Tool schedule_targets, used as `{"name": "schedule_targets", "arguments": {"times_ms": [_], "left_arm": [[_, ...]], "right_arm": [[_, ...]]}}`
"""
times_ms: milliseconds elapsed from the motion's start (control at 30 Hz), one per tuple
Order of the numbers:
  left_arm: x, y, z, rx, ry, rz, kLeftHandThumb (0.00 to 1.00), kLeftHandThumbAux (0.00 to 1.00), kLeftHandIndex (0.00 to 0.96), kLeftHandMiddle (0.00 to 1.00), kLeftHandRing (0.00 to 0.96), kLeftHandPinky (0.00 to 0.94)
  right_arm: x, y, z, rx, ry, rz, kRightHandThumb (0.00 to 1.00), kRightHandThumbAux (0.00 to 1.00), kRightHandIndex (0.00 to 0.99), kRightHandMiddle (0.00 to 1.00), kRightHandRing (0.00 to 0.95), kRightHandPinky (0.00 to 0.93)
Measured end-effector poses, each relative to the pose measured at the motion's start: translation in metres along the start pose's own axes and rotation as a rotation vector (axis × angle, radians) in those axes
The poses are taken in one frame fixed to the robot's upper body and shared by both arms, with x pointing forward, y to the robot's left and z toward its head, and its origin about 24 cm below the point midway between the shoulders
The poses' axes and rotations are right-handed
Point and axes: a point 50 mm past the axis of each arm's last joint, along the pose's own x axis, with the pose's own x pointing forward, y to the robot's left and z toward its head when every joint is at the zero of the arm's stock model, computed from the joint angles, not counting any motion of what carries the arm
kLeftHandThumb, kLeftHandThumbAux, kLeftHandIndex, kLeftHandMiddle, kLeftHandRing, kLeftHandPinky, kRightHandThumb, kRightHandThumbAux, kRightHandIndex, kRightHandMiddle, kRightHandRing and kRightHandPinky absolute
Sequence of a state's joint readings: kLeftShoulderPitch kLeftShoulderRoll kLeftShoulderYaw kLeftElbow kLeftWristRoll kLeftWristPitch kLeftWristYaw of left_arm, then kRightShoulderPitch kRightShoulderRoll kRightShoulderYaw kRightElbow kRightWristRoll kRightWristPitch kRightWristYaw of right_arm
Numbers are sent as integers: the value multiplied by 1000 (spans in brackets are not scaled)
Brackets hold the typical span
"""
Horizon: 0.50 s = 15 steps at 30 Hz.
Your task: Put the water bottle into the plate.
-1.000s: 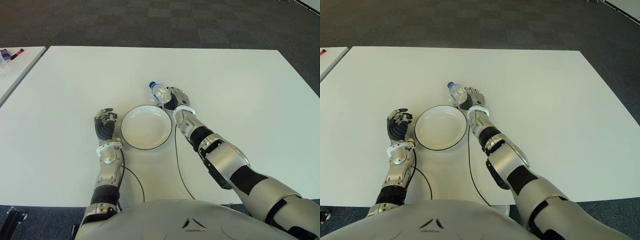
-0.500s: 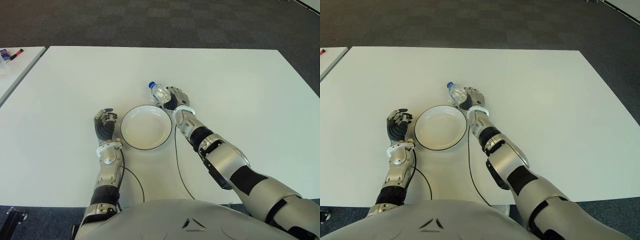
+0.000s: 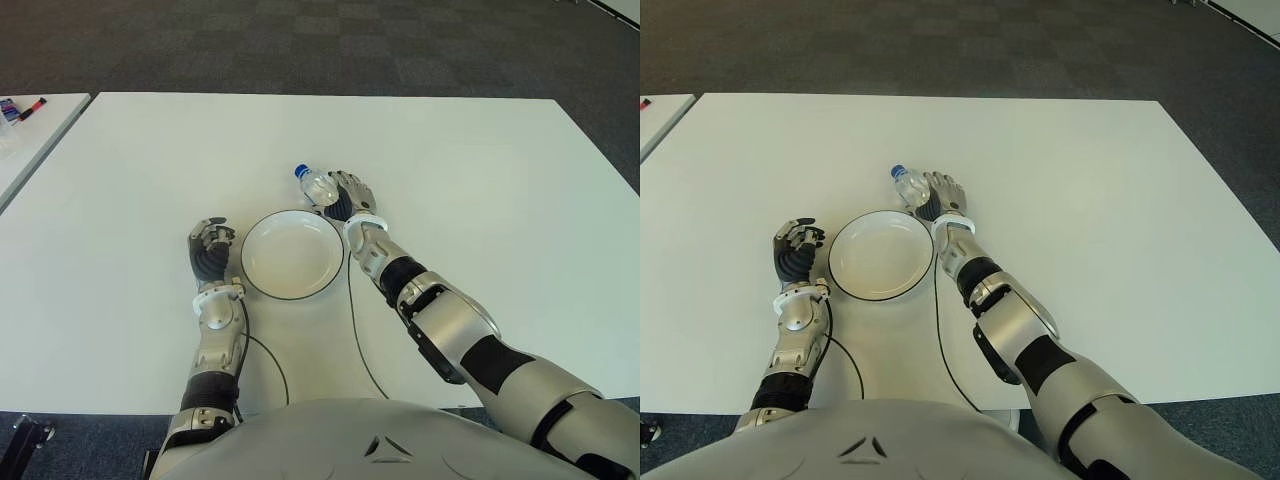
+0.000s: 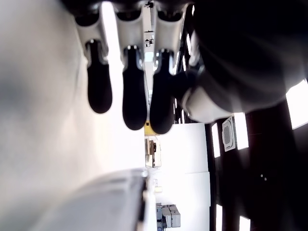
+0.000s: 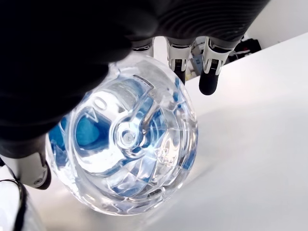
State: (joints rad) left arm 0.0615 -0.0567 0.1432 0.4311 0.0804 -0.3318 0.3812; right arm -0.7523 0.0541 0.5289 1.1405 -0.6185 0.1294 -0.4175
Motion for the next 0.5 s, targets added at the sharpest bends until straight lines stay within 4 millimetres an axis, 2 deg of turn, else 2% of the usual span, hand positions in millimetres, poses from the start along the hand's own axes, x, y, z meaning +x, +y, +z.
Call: {"name": "schedule_targets", "arguments": {"times_ms": [267, 400, 500], "left_arm": [[1, 1, 0, -1, 2, -3, 687, 723, 422, 543, 514, 477], [1, 1, 0, -3, 3, -9, 688, 723, 422, 541, 515, 480], [1, 1, 0, -5, 3, -8, 690, 722, 423, 542, 523, 497]], "right_arm": [[0, -2, 1, -5, -3, -13, 67, 532, 1, 43, 41, 144], [-1, -2, 2, -9, -11, -23, 69, 528, 0, 37, 58, 197], [-3, -3, 5, -6, -20, -36, 70, 523, 0, 34, 77, 274]]}}
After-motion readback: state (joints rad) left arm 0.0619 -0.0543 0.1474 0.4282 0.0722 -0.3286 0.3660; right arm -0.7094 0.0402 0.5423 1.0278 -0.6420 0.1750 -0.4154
